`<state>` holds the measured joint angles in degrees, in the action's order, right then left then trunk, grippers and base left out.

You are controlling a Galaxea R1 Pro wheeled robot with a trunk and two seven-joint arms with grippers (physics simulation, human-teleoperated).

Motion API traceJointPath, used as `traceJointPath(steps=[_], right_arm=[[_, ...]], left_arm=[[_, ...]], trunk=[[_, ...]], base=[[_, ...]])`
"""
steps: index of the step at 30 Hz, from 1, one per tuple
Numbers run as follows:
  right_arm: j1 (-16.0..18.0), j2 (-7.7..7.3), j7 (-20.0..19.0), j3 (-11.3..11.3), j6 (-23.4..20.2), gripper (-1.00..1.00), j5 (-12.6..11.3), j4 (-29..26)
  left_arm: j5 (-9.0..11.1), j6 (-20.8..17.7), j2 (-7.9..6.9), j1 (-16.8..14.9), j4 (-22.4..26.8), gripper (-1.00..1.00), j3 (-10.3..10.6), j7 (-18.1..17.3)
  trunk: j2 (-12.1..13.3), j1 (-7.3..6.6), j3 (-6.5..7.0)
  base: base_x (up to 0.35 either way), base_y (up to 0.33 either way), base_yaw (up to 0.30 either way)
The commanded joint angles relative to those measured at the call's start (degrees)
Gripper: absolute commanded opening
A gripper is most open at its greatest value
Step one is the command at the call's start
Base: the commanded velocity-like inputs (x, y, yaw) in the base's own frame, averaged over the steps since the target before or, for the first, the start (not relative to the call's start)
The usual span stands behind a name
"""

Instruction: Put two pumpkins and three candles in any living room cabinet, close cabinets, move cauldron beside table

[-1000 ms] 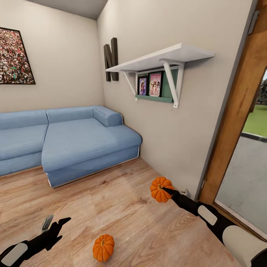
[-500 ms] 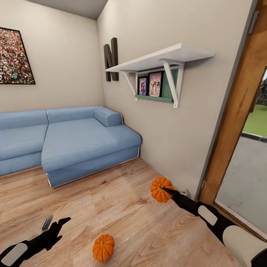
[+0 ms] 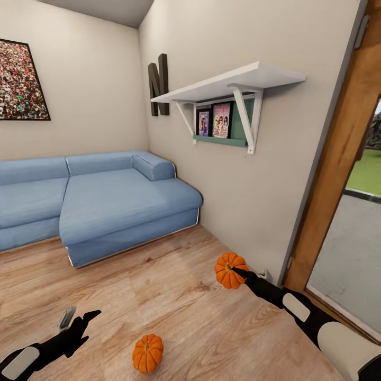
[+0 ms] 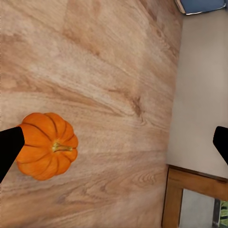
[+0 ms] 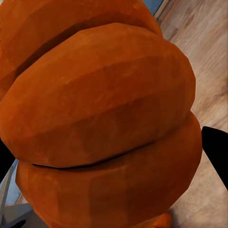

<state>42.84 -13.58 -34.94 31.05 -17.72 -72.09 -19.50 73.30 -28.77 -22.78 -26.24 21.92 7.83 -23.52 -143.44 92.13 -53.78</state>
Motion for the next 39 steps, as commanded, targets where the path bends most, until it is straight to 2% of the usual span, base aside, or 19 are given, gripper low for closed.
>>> traceJointPath(steps=[1,27,39], right_arm=[[0.05,-0.04,0.02,0.24,-0.3,-1.0,-0.6,-0.02],[0.05,-0.06,-0.34,0.24,-0.34,-1.0,-0.6,-0.05],[0.05,0.03,-0.07,0.27,-0.3,-1.0,-0.53,-0.1]], left_arm=[[0.35,-0.15,-0.04,-0.04,-0.04,1.0,0.25,-0.13],[0.38,-0.15,-0.03,-0.04,0.62,1.0,0.28,-0.23],[0.44,-0.21,-0.07,-0.04,0.7,1.0,0.33,-0.3]], trunk=[[-0.03,-0.02,-0.06],[-0.03,-0.02,-0.06],[-0.19,0.29,-2.72]], base=[[-0.058,0.053,0.0],[-0.017,0.026,0.0],[0.0,0.0,0.0]])
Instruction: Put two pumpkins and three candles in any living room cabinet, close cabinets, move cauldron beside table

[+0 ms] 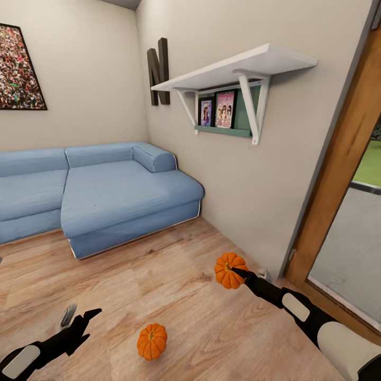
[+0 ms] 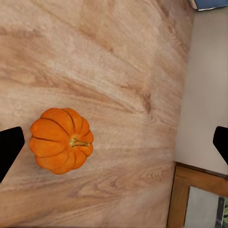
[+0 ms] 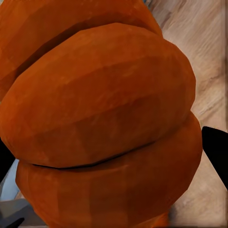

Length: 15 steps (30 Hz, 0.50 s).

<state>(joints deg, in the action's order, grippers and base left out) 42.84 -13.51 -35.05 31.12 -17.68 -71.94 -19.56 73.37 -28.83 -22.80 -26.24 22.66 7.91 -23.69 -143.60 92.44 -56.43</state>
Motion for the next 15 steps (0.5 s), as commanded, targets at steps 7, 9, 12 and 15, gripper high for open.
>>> traceJointPath(steps=[7,9,12,15], right_arm=[[0.05,0.96,0.32,1.84,-0.4,-1.0,-0.66,-1.07],[0.05,1.04,0.39,2.05,-0.62,-1.0,-0.71,-2.07],[0.05,1.07,0.29,2.13,-1.95,-1.0,-0.7,-2.98],[0.04,0.98,-0.19,2.07,-3.37,-1.0,-0.74,-3.32]], left_arm=[[0.3,-0.11,-0.01,-0.04,-0.01,1.0,0.22,-0.08],[0.29,-0.1,0.0,-0.04,0.01,1.0,0.19,-0.06],[0.24,-0.09,0.03,-0.04,0.01,1.0,0.23,-0.08],[0.27,-0.09,-0.03,-0.04,0.05,1.0,0.29,-0.13]], trunk=[[-0.12,0.16,-1.61],[-0.15,0.22,-2.06],[-0.19,0.29,-2.72],[-0.23,0.37,-3.38]], base=[[0.0,0.0,0.0],[0.0,0.0,0.0],[0.0,0.0,0.0],[0.0,0.0,0.0]])
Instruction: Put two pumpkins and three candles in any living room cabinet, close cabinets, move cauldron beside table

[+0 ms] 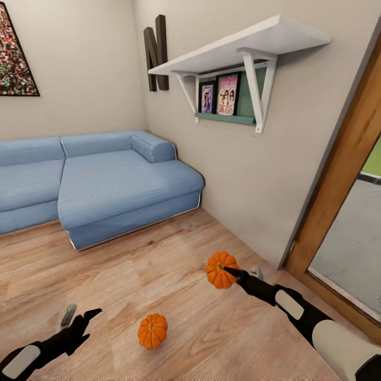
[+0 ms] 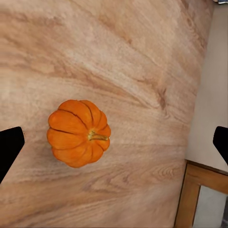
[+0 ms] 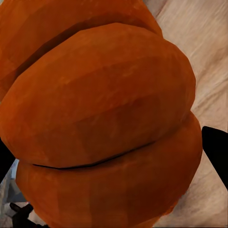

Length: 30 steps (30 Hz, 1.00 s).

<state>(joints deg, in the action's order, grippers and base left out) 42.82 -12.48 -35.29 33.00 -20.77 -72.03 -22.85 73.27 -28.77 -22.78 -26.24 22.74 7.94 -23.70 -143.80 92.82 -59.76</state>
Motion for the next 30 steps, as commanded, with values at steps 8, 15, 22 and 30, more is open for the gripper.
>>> traceJointPath(steps=[8,15,22,30], right_arm=[[0.07,-0.45,-0.63,0.12,-4.12,-1.0,-0.74,-4.27],[0.05,-0.15,-1.15,-0.02,-4.51,-1.0,-0.95,-5.16],[0.05,-0.17,-2.03,-0.2,-4.62,-1.0,-0.93,-5.43],[0.03,-0.19,-2.14,-0.11,-4.42,-1.0,-0.78,-5.45]], left_arm=[[0.36,-0.15,-0.05,-0.04,0.25,1.0,1.65,-1.08],[-3.11,1.71,-0.09,-0.04,0.3,1.0,2.63,-6.0],[-4.55,3.52,0.01,-0.04,0.38,1.0,2.77,-6.43],[-4.7,3.71,0.08,-0.04,0.46,1.0,3.06,-7.78]], trunk=[[-0.14,0.19,-1.83],[-0.23,0.37,-3.38],[-0.32,0.55,-4.93],[-0.43,0.76,-6.71]], base=[[0.0,0.0,0.0],[0.0,0.0,0.0],[0.0,0.0,0.0],[0.0,0.0,0.0]])
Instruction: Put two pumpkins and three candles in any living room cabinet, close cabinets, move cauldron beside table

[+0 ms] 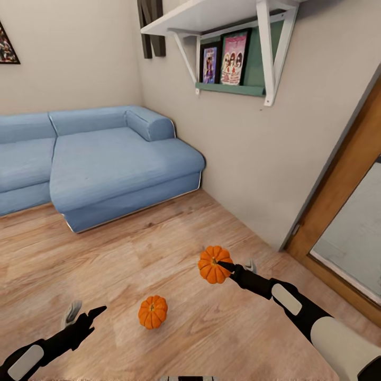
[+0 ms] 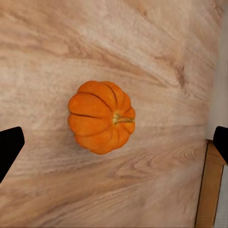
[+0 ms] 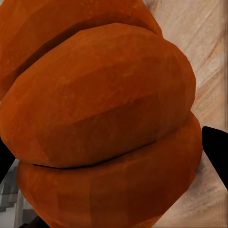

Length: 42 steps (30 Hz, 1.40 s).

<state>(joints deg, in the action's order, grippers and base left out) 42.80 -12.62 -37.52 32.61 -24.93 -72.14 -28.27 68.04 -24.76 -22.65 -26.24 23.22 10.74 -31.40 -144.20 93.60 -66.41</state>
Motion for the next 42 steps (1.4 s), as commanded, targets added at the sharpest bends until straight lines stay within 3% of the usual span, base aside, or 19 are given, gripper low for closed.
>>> traceJointPath(steps=[1,8,20,23,42], right_arm=[[0.04,-0.08,-0.03,0.27,-0.24,-1.0,-0.7,-0.03],[0.08,0.1,-2.05,0.18,-0.4,-1.0,-0.86,0.0],[0.09,0.18,-1.83,0.18,0.01,-1.0,-0.99,0.16],[0.09,0.14,-1.82,0.17,0.01,-1.0,-0.95,0.1],[0.09,0.16,-2.52,0.19,-0.7,-1.0,-1.34,0.1]], left_arm=[[0.53,-0.29,-0.07,-0.04,-0.04,1.0,0.34,-0.13],[0.52,-0.27,-0.11,-0.04,-0.09,1.0,0.5,-0.25],[0.52,-0.21,-0.13,-0.04,-0.11,1.0,0.95,-1.62],[0.52,-0.2,-0.12,-0.04,-0.11,1.0,1.13,-1.71],[0.52,0.63,-0.03,-0.04,-0.37,1.0,1.36,-2.2]], trunk=[[-0.04,0.01,-0.27],[-0.13,0.19,-1.83],[-0.27,0.45,-4.04],[-0.27,0.45,-4.04],[-0.52,0.94,-8.25]], base=[[0.0,0.0,0.0],[0.0,0.0,0.0],[0.0,0.0,0.0],[0.0,0.0,0.0],[0.0,0.0,0.0]])
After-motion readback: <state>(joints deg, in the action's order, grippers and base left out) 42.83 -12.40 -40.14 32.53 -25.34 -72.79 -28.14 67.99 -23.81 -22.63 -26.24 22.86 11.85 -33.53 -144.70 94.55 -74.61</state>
